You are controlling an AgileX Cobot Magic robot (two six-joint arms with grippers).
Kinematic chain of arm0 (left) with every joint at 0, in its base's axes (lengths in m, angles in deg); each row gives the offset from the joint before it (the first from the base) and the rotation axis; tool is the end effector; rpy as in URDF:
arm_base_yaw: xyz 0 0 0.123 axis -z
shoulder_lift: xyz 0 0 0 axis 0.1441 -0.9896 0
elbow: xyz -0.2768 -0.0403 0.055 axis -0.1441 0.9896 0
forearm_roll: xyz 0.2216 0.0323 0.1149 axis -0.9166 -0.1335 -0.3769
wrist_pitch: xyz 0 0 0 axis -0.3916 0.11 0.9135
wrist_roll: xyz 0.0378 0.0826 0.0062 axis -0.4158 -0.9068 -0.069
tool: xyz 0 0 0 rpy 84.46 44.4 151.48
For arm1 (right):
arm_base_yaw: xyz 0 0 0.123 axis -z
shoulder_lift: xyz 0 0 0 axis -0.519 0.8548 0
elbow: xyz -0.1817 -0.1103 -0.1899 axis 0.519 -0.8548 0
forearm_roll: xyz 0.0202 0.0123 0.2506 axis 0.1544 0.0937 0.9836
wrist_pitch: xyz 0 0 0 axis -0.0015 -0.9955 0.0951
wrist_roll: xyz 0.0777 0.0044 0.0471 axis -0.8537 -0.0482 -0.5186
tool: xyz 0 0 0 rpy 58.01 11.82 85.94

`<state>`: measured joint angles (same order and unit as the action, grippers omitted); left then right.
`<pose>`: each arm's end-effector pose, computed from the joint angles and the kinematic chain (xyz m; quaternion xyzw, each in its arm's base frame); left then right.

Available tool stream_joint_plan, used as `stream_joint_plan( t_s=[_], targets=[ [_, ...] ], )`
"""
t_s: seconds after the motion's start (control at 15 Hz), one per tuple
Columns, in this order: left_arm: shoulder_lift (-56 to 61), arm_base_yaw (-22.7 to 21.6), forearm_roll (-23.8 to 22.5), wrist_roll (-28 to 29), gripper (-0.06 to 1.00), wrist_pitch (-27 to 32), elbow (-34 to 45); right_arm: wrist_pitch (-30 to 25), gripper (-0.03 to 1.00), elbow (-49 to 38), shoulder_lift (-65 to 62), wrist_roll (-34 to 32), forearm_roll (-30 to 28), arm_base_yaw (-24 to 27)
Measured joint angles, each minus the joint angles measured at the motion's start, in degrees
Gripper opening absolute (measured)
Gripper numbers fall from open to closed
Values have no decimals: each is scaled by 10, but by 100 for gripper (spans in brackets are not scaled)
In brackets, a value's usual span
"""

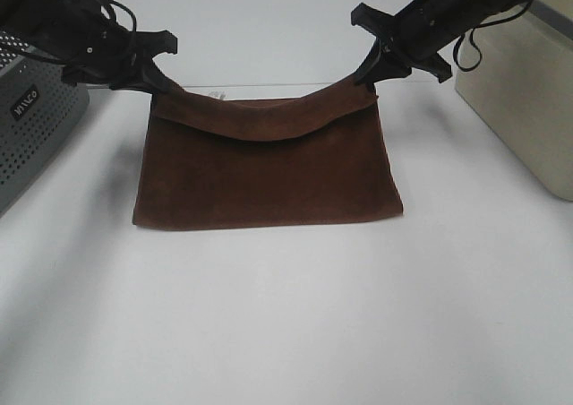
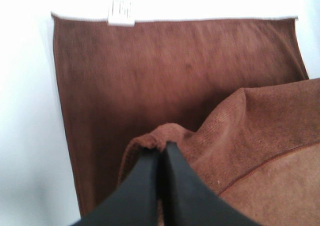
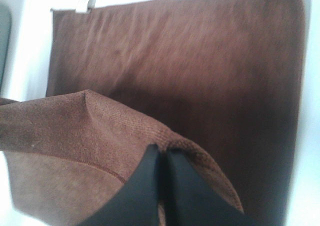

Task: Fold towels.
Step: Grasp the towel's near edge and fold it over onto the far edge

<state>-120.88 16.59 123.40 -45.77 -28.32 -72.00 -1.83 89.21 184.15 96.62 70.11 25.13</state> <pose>0.4707 -0.0999 0.1766 0.0137 0.9260 -0.2240 0.3035 0.5054 0.0989 0.1830 -0.0163 0.9372 0.2789 0.2090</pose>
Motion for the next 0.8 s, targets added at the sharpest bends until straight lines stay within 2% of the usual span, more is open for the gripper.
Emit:
stream_joint_plan(
  t_s=[0.13, 0.33, 0.67, 0.8],
  targets=[
    [-44, 0, 0, 0, 0, -13, -56, -8, 0, 85, 56, -6, -16, 0],
    [-103, 0, 1, 0, 0, -74, -108, -7, 0, 190, 128, -31, -30, 2],
    [-139, 0, 5, 0, 0, -121, -115, 26, 0, 197, 154, -32, -33, 6],
    [-139, 0, 6, 0, 9, -128, -115, 36, 4, 197, 154, -32, -33, 6]
  ],
)
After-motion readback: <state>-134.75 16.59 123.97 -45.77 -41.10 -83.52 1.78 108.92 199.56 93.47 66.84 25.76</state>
